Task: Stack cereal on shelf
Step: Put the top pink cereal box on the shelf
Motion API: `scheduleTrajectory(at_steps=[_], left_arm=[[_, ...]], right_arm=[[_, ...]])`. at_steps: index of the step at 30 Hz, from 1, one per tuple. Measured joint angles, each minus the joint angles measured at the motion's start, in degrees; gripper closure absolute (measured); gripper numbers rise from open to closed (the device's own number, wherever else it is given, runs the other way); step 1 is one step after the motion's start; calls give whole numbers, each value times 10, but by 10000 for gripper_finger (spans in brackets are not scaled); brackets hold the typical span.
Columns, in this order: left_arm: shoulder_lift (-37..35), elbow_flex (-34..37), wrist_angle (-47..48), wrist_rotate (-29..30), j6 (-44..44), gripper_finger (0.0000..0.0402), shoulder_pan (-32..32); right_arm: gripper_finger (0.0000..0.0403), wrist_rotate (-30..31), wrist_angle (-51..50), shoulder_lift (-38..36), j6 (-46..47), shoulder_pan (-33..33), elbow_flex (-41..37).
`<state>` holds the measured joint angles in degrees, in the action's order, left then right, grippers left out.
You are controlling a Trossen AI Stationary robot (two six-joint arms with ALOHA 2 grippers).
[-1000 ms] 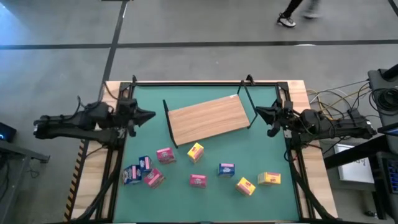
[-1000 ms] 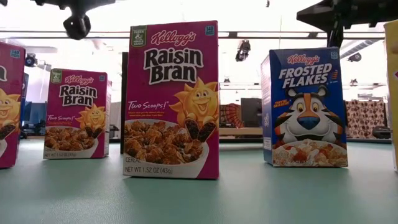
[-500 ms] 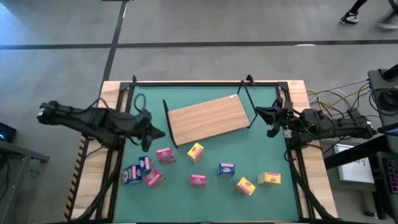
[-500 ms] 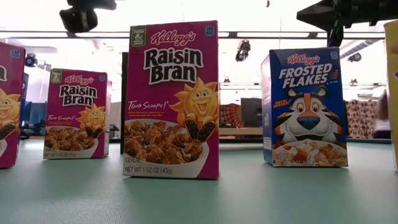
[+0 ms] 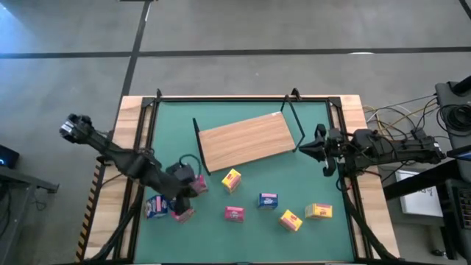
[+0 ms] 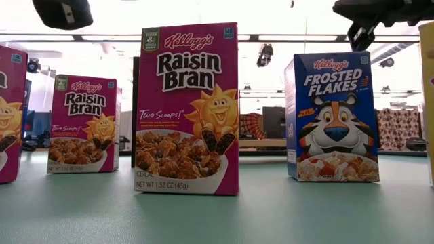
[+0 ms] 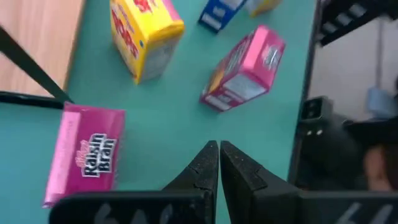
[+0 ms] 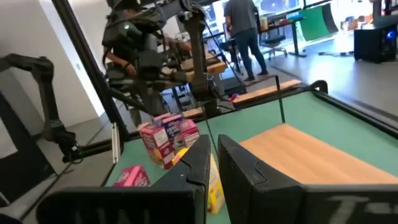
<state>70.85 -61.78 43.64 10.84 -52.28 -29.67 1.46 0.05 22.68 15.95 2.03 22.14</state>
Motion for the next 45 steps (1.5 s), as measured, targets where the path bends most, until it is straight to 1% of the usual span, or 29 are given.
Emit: scheduleTrajectory(at_steps=[3, 7, 12, 15, 17, 20, 26, 28, 30, 32, 36, 41, 45], left_arm=[[32, -31, 54, 2, 5, 401, 1], [64, -75, 109, 8, 38, 401, 2], [96, -128, 174, 46, 78, 400, 2], [112, -146, 187, 67, 93, 386, 2], [123, -153, 192, 67, 97, 368, 2], [141, -155, 205, 67, 91, 328, 2], [174, -153, 254, 74, 77, 226, 3], [183, -153, 266, 77, 79, 197, 4], [188, -153, 273, 78, 83, 175, 5], [189, -150, 278, 85, 85, 161, 8], [184, -137, 277, 88, 92, 157, 17], [181, -118, 269, 88, 103, 170, 28], [181, -104, 239, 83, 122, 179, 30]], right_arm=[[380, 0, 40, 0, -18, 3, -13], [380, 0, 113, 4, -64, 8, -34], [380, 0, 126, 4, -85, 7, -36], [380, 0, 124, 4, -85, 7, -36], [380, 0, 124, 4, -86, 7, -36], [380, 0, 124, 4, -92, 7, -36], [380, 0, 124, 3, -106, 7, -36], [380, 0, 124, 4, -108, 7, -36], [380, 0, 124, 3, -110, 7, -35], [380, 0, 124, 3, -111, 7, -35], [380, 1, 123, 3, -116, 7, -34], [380, 2, 125, 3, -124, 7, -34], [380, 2, 125, 3, -126, 7, -30]])
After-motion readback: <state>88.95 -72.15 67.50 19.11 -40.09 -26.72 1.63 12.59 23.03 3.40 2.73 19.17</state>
